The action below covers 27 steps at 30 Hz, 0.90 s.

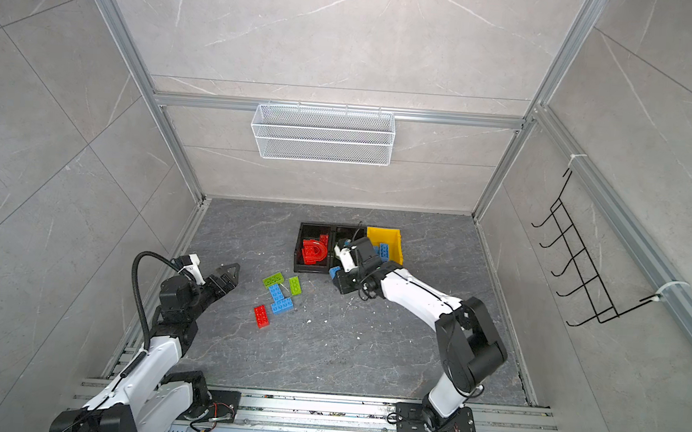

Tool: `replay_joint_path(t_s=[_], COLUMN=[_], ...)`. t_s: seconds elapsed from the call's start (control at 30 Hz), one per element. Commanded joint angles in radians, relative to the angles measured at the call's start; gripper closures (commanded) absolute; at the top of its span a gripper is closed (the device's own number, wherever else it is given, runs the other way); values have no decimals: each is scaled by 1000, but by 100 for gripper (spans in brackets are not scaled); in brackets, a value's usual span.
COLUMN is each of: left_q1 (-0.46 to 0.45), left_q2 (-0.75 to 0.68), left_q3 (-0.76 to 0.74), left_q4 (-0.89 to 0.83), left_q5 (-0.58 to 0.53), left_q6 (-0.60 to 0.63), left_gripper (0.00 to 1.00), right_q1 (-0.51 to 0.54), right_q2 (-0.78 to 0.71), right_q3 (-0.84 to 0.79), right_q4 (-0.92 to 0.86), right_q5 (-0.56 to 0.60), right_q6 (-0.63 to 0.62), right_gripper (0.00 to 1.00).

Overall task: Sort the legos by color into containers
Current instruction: 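Carry the blue brick with the right gripper into the yellow bin and release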

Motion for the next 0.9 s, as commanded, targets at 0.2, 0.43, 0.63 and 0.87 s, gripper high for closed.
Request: replay_joint_path(t_s=[0.2, 0.43, 0.63, 0.87], left_q1=[-13, -14, -15, -14], left_q2=[-23, -22, -25, -23], left_q3=[30, 35, 35, 34], left_q4=[43, 33, 29, 27], left_q5=[12, 6, -1, -8], left_q6=[35, 36, 40, 44], left_gripper=[0, 0, 0, 0], right_q1=[-271, -317, -331, -332], right_q2=[36, 85, 139, 203], right_q3=[68, 128, 181, 231], right_q4=[23, 13, 6, 3], right_q5=[-102, -66, -65, -61], right_q6=[63, 66, 62, 67], right_gripper=[82, 81, 79, 70])
